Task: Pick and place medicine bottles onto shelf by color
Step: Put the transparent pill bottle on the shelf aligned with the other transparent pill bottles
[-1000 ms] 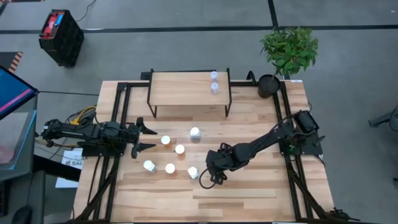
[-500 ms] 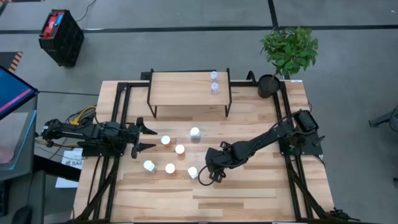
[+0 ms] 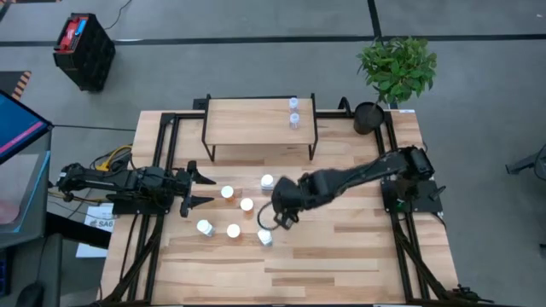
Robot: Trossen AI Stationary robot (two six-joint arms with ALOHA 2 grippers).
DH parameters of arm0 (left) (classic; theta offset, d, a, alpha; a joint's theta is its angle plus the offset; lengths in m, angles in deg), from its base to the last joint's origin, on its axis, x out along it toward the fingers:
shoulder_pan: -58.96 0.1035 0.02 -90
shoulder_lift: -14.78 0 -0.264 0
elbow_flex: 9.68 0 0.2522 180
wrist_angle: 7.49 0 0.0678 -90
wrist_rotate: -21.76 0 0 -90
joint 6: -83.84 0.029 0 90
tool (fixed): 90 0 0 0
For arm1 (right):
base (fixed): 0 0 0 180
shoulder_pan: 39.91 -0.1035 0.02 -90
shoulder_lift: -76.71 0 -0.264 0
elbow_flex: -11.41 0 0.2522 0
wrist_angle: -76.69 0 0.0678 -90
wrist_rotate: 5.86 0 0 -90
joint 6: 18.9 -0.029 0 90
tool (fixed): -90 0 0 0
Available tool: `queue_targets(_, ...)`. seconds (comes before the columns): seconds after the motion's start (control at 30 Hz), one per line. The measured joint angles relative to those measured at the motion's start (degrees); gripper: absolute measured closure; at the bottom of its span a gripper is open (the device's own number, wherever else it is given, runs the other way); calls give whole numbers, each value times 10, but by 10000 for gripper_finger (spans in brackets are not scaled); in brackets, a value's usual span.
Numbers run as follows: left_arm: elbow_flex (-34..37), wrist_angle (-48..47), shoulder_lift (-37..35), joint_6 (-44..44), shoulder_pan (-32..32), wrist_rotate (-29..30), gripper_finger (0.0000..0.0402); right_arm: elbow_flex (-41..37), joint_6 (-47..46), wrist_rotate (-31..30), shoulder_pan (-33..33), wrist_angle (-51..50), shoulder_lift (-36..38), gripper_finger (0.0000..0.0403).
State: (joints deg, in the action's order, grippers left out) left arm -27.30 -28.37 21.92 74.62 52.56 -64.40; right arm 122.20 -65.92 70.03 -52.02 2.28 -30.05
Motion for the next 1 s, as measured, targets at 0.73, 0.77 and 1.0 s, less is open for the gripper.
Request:
queue_targets(0.73, 0, 1, 0, -3, 0, 15, 140, 123, 25, -71, 253, -103, -2, 287)
queue_targets(0.77, 0, 1, 0, -3, 0, 15, 140, 123, 26, -69, 257, -96, -2, 287)
queue_targets(1.0, 0, 1, 0, -3, 0, 15, 140, 122, 53, -48, 270, -68, -18, 287)
